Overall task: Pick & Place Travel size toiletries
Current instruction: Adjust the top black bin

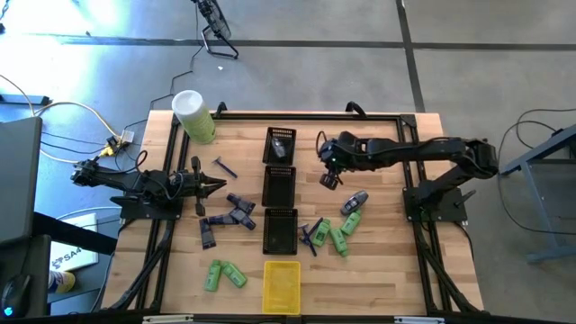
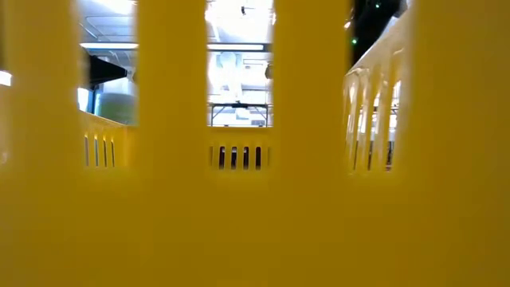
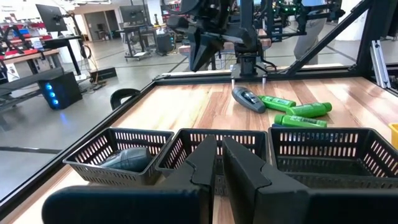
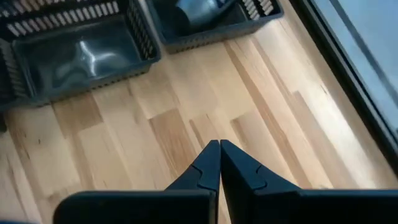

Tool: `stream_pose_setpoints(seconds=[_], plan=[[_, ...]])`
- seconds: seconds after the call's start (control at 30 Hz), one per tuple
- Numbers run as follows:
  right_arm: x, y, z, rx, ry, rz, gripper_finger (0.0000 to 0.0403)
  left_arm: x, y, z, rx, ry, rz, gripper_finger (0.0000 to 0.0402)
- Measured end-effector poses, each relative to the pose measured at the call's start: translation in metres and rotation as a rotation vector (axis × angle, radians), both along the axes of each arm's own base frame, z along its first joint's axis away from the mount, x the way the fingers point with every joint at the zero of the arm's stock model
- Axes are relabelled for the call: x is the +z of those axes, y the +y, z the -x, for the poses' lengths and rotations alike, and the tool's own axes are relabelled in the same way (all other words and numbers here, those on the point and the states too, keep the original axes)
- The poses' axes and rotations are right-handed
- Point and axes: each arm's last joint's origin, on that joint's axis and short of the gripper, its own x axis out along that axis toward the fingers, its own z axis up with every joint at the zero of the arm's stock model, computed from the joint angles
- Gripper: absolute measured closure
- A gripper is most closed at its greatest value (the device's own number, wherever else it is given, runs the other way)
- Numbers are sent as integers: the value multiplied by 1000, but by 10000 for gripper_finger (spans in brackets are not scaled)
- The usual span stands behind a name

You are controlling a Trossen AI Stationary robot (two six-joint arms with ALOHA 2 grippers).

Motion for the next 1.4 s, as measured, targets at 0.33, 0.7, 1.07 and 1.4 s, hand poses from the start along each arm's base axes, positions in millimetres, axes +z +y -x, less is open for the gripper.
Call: stream_pose_setpoints(seconds=[0.33,0.7,1.07,1.4], plan=[[-1,3,0,62,29,17,398,0,0,0,0,2,-1,378],[-12,4,11,65,142,-3,398,0,0,0,0,1,0,378],[-36,11,37,100,20,-77,399,0,0,0,0,1,-1,378],[-26,17,60,135,-149,-106,399,0,0,0,17,1,-1,378]])
